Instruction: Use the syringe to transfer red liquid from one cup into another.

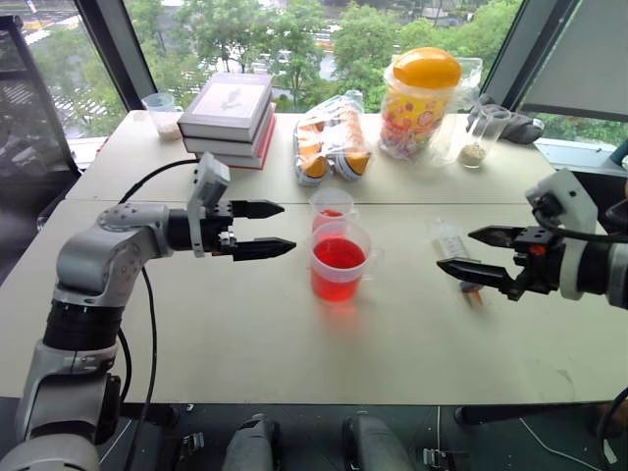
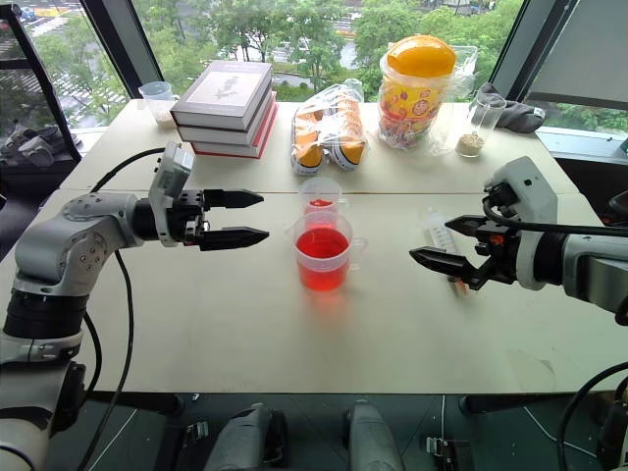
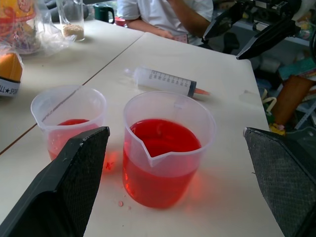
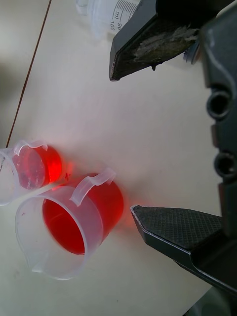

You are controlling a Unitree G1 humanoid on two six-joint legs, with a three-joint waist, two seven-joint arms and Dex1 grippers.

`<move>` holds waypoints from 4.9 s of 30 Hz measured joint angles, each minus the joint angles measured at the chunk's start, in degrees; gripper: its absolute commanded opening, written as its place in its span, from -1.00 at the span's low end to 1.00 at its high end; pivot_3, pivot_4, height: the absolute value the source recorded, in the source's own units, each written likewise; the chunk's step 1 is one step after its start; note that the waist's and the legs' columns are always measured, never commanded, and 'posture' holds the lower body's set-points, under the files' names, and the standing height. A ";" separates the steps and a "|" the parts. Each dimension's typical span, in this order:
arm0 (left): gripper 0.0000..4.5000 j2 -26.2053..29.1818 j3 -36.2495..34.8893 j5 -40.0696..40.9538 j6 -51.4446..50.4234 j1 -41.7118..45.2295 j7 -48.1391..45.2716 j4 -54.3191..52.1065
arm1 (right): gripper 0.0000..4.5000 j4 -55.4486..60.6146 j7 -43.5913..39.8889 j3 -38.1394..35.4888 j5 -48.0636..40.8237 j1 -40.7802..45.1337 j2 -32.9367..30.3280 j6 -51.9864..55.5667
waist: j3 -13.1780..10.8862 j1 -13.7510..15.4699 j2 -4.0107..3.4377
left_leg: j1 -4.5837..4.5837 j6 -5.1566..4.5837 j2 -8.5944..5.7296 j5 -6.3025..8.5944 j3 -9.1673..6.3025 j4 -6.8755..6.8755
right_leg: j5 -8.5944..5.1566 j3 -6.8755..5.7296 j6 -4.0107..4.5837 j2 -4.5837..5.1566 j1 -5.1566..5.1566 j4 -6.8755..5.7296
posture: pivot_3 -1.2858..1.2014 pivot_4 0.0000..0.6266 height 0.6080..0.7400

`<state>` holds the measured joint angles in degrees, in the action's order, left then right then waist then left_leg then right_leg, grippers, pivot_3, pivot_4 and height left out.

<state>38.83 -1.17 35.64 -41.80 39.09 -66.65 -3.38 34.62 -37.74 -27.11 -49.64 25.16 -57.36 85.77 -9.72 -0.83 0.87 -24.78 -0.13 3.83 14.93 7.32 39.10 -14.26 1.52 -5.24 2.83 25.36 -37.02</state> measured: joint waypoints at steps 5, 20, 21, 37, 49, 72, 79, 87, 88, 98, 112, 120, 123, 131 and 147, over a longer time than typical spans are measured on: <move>1.00 -0.05 0.00 -0.01 0.13 0.04 -0.34 0.04 | 0.97 -0.03 0.45 0.52 -0.16 0.10 -0.04 -0.80 | 0.00 0.01 0.00 | 0.00 0.00 0.00 0.00 0.00 0.00 | 0.00 0.00 0.00 0.01 0.00 0.00 | 0.03 -0.52 1.00; 1.00 -0.27 0.39 -0.18 0.65 1.27 -1.10 1.36 | 0.97 -1.18 2.17 2.04 -0.67 0.81 -0.55 -2.09 | 0.00 0.01 0.01 | 0.00 0.00 0.00 0.00 -0.01 0.00 | 0.00 0.00 0.00 0.01 0.00 0.01 | 0.03 -0.52 1.00; 1.00 -0.27 0.40 -0.20 0.92 1.27 -1.28 1.51 | 0.97 -1.21 2.36 2.39 -0.63 0.82 -0.57 -2.41 | 0.00 0.01 0.01 | 0.00 0.00 0.00 0.00 0.00 0.00 | 0.00 0.00 0.00 0.00 0.00 0.01 | 0.03 -0.52 1.00; 1.00 -0.62 0.71 -1.78 3.74 1.68 -1.91 3.38 | 0.97 -25.20 7.42 22.84 9.37 20.35 -1.97 -1.24 | 0.00 -0.23 0.00 | -0.02 -0.01 0.00 0.01 0.10 -0.01 | -0.01 0.06 0.02 0.03 0.09 0.02 | 0.03 -0.52 1.00; 1.00 -1.65 0.03 -2.25 5.04 0.29 1.54 1.37 | 0.97 -61.21 -2.66 47.07 28.02 34.68 5.57 -13.25 | 0.00 -0.15 -0.01 | -0.56 -0.05 -0.01 0.02 0.15 0.02 | 0.13 0.05 -0.23 -0.04 0.60 -0.06 | 0.03 -0.52 1.00; 1.00 -1.28 -0.92 -0.02 4.49 -2.94 5.87 -3.54 | -0.39 -90.61 -10.80 46.35 46.63 42.30 17.86 -28.59 | 0.00 -0.37 -0.02 | -0.48 0.02 0.02 -0.02 0.15 0.05 | 0.15 0.04 -0.25 -0.10 0.54 -0.18 | 0.03 -0.52 1.00; 1.00 -1.22 -0.47 -0.07 4.52 -0.47 5.11 -1.49 | -0.39 -70.65 -7.99 30.59 39.47 39.96 18.47 -24.40 | -0.03 -0.18 -0.08 | -0.62 0.05 0.02 -0.04 0.17 0.00 | 0.16 0.06 -0.27 -0.09 0.80 -0.31 | 0.03 -0.52 1.00; 1.00 -1.85 1.54 -0.24 4.68 4.70 2.12 2.63 | -0.39 -25.83 3.29 9.46 22.97 29.48 37.99 -33.69 | 0.00 0.10 -0.04 | -0.63 0.11 0.03 -0.07 0.10 0.03 | 0.16 -0.05 -0.28 -0.10 0.71 -0.30 | 0.03 -0.52 1.00; 1.00 -1.84 1.61 -0.35 4.77 4.86 1.68 3.02 | -0.39 -23.39 4.32 7.71 20.21 28.34 40.45 -33.92 | 0.01 0.18 -0.03 | -0.61 0.11 0.02 -0.07 0.10 0.06 | 0.15 -0.06 -0.28 -0.09 0.64 -0.29 | 0.03 -0.52 1.00; 1.00 -3.21 2.94 -2.75 6.19 12.65 -2.25 10.25 | -0.39 -15.30 5.45 18.44 20.91 3.40 50.41 -53.50 | 0.06 -0.38 0.07 | -0.48 0.13 0.02 -0.08 -0.04 0.08 | 0.15 -0.12 -0.27 -0.15 0.45 -0.27 | 0.03 -0.52 1.00; 1.00 -11.16 4.65 -10.40 15.85 24.56 -4.67 29.41 | -0.39 -19.09 6.03 27.87 27.18 -5.64 51.80 -68.96 | 0.06 -0.03 0.07 | -0.46 0.19 0.00 -0.13 -0.08 0.08 | 0.15 -0.13 -0.26 -0.15 0.41 -0.27 | 0.03 -0.52 1.00; 1.00 -15.05 4.84 -13.14 20.43 27.32 -6.42 36.48 | -0.39 -19.24 6.29 28.97 28.20 -6.44 49.95 -70.01 | 0.06 -0.04 0.08 | -0.47 0.19 0.00 -0.13 -0.09 0.08 | 0.15 -0.13 -0.26 -0.17 0.41 -0.27 | 0.03 -0.52 1.00; 1.00 -16.97 4.87 -13.84 22.07 28.88 -7.13 39.43 | -0.39 -19.24 5.84 29.79 28.70 -6.64 49.20 -70.26 | 0.06 0.03 0.07 | -0.47 0.19 0.00 -0.13 -0.09 0.08 | 0.15 -0.13 -0.26 -0.16 0.41 -0.25 | 0.03 -0.52 1.00; 0.61 -19.15 4.90 -15.30 23.37 31.06 -10.94 44.04 | -0.39 -19.24 5.73 30.32 28.80 -7.11 48.02 -71.19 | 0.06 -0.12 0.08 | -0.47 0.19 0.00 -0.13 -0.10 0.08 | 0.15 -0.13 -0.26 -0.17 0.41 -0.26 | 0.03 -0.52 1.00; -0.99 -20.93 4.87 -16.25 24.62 32.58 -14.35 47.29 | -0.39 -21.49 6.41 29.32 28.04 -5.85 47.60 -71.49 | 0.06 -0.13 0.08 | -0.46 0.18 0.00 -0.13 -0.13 0.09 | 0.15 -0.13 -0.27 -0.18 0.39 -0.26 | 0.03 -0.52 1.00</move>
<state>17.90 3.70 19.40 -17.18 71.66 -81.00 43.90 13.13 -31.33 2.21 -21.60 19.31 -9.76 14.28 -9.66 -0.96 0.95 -25.24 0.05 3.83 14.80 7.19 39.19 -14.11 1.39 -5.51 2.65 25.75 -37.28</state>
